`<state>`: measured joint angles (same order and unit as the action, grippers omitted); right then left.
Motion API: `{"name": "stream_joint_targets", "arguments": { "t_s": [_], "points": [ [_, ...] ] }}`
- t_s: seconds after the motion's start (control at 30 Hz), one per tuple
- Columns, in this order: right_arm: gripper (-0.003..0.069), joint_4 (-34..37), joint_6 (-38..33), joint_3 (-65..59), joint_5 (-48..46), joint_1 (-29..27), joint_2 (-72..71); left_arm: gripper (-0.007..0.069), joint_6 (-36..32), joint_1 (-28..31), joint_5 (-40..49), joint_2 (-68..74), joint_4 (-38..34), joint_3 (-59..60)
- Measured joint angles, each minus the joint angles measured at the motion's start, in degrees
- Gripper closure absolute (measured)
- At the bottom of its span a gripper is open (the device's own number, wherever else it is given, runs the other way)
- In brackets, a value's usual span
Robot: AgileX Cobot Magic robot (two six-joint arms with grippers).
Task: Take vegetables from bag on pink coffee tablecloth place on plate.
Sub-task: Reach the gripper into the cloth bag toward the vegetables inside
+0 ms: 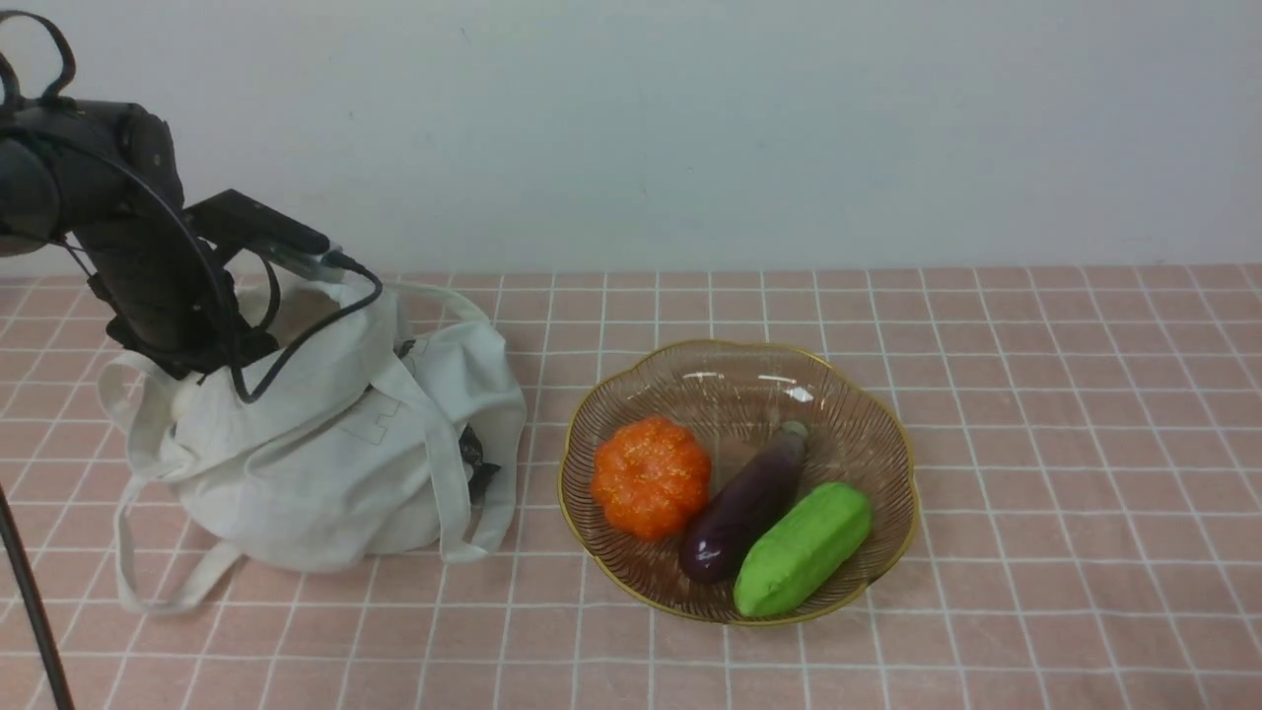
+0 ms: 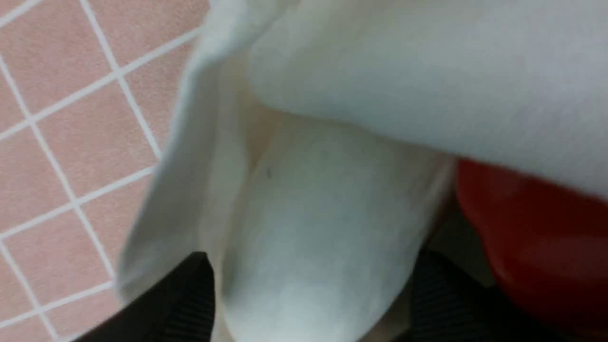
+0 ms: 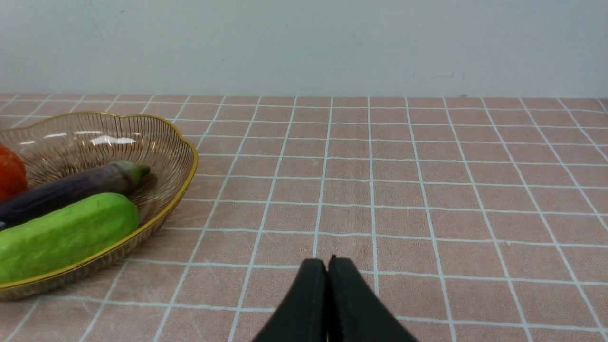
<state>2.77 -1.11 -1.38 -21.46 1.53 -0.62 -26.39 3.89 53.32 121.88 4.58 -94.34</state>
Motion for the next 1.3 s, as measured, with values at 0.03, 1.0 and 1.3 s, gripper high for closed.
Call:
{"name": "stream_joint_targets", "arguments": {
  "t_s": [0.03,1.0,1.3],
  "points": [
    [0.0673,0.0,0.0,0.0,0.0,0.0,0.0,0.0172,0.0,0.0,0.0,0.8,0.0,0.0],
    [0.0673,0.0,0.0,0.0,0.0,0.0,0.0,0.0629,3.0,0.0,5.1,-14.6,0.7,0.0],
    [0.0673,0.0,0.0,0.0,0.0,0.0,0.0,0.0578,2.4,0.0,3.3,-9.0,-1.6,0.0]
  ]
}}
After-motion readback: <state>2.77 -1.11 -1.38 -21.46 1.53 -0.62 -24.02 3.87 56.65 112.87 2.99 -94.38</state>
